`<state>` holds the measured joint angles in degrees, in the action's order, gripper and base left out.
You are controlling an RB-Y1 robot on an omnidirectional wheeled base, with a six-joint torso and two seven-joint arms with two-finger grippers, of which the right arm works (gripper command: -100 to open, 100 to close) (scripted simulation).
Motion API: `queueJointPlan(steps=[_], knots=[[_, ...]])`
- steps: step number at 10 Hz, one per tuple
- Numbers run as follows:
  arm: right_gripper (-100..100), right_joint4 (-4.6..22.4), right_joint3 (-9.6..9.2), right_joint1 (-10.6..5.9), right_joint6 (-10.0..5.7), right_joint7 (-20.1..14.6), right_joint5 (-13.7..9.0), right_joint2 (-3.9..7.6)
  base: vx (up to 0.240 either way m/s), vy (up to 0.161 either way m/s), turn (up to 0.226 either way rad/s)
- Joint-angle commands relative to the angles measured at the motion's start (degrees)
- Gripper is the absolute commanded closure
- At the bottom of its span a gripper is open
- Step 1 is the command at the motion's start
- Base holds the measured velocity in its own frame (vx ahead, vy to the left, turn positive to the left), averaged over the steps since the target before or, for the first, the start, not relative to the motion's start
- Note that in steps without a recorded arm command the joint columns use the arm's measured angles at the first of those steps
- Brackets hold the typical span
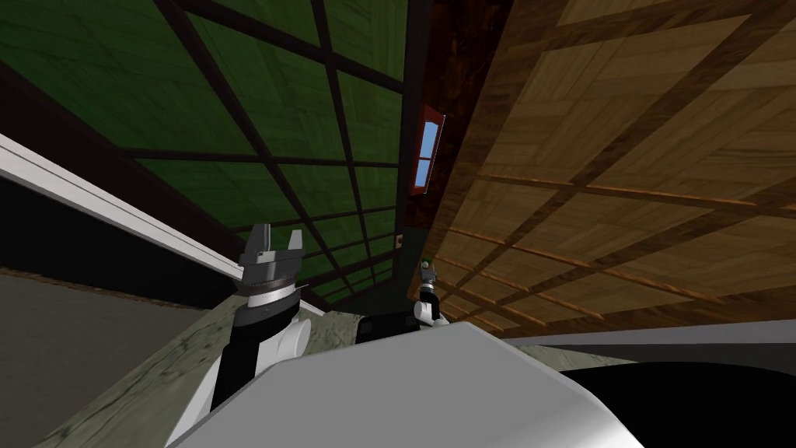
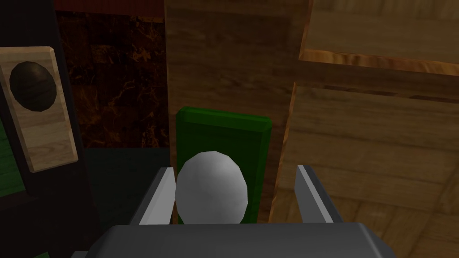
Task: Push the door open
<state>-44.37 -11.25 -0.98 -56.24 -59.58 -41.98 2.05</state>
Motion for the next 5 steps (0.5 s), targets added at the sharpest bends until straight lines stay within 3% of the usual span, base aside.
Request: queueJointPlan(steps=[1, 2, 3, 5], knots=[[100, -1.8, 1.29, 1.38, -0.17, 0.0, -0.5, 1.86, 0.015, -0.003, 0.023], [100, -2.3, 1.49, 1.40, 0.56, 0.5, -0.7, 0.77, 0.042, -0.008, 0.275], [100, -2.2, 2.18, 1.27, 0.28, 0.6, -1.0, 0.86, 0.040, -0.035, 0.255], [100, -1.8, 3.78, 0.97, -0.38, 0.9, -1.7, 1.05, 0.035, -0.043, 0.143]])
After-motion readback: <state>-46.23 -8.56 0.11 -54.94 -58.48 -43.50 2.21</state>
